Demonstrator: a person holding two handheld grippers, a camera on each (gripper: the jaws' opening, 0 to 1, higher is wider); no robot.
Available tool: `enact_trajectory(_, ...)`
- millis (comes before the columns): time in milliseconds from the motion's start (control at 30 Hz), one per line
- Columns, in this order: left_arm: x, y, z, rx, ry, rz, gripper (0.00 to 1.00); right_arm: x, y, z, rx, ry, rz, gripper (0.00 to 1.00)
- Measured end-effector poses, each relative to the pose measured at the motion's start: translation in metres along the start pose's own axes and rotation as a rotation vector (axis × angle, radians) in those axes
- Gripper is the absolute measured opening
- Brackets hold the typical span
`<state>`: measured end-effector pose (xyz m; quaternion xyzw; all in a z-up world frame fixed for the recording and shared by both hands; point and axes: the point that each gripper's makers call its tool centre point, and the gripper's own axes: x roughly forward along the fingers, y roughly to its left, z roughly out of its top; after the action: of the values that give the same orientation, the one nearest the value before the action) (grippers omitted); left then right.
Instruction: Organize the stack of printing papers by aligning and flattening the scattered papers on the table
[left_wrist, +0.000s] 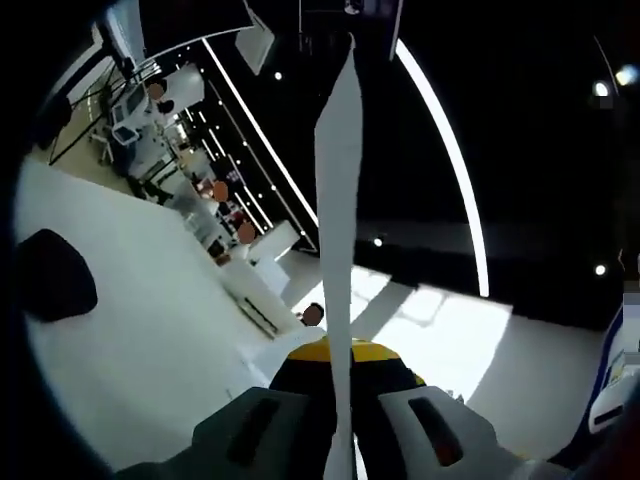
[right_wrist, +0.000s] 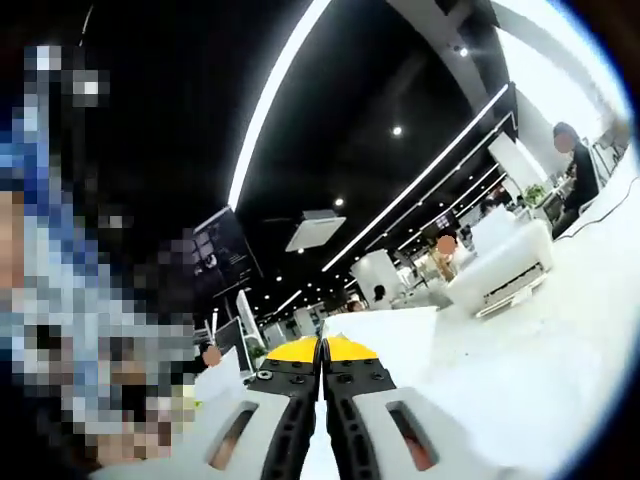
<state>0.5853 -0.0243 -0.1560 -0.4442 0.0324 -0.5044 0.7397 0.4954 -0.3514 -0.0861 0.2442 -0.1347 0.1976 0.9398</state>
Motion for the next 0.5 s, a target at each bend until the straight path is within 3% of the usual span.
enact_trajectory(233,-0.002,0.009,-0.006,-0.019,0.000,0.019,0.06,0.030,0.040,0.005,0.052,0.029,0.113,0.00)
enact_trajectory(500,-0.003,0.028,-0.022,-0.073,0.012,0.051,0.06,0.065,0.134,0.010,0.001,0.099,0.344,0.00)
